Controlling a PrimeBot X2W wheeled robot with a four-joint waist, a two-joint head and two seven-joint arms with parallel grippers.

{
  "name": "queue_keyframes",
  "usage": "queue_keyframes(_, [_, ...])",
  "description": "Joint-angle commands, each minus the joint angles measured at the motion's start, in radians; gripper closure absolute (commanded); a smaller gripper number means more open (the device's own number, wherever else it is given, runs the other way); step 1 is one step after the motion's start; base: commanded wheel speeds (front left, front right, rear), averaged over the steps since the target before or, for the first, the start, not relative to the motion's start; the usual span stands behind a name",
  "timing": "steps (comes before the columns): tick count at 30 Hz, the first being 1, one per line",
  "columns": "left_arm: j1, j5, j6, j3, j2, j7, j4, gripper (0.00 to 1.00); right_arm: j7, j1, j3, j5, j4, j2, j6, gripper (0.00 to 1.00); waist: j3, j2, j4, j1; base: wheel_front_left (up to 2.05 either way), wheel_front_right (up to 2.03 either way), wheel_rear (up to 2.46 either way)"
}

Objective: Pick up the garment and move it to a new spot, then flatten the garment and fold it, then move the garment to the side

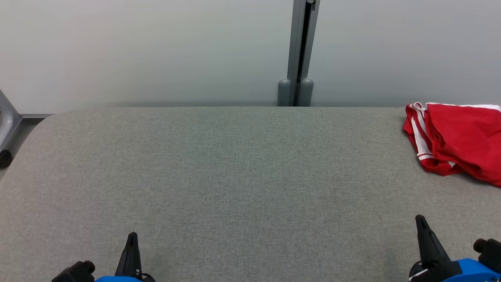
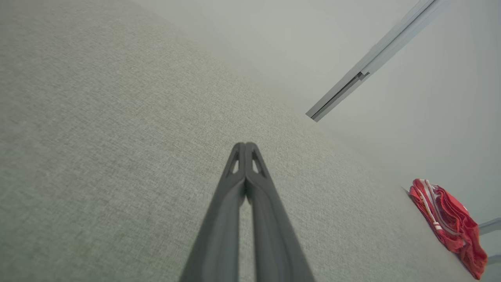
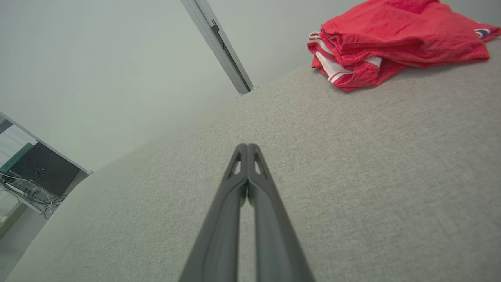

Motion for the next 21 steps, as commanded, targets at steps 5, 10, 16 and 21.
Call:
queue_keyframes(5, [-0.044, -0.089, -0.006, 0.020, 0.001, 0.023, -0.027, 1.00, 0.014, -0.043, 0.002, 0.103, -0.006, -0.007, 0.000, 1.00, 0.000, -0.0001, -0.003, 0.0000, 0.00, 0.00, 0.00])
queue_keyframes(10, [-0.054, -0.155, -0.007, 0.031, 0.000, 0.041, -0.035, 1.00, 0.024, -0.054, 0.003, 0.179, -0.001, -0.008, 0.000, 1.00, 0.001, -0.0001, -0.005, 0.0000, 0.00, 0.00, 0.00])
queue_keyframes(16, [-0.065, -0.232, -0.008, 0.043, -0.001, 0.062, -0.044, 1.00, 0.035, -0.065, 0.005, 0.265, 0.004, -0.008, 0.000, 1.00, 0.002, -0.0001, -0.008, 0.0000, 0.00, 0.00, 0.00])
queue_keyframes(21, [-0.073, -0.291, -0.009, 0.052, -0.002, 0.079, -0.051, 1.00, 0.044, -0.074, 0.006, 0.333, 0.009, -0.009, 0.000, 1.00, 0.002, -0.0001, -0.011, 0.0000, 0.00, 0.00, 0.00])
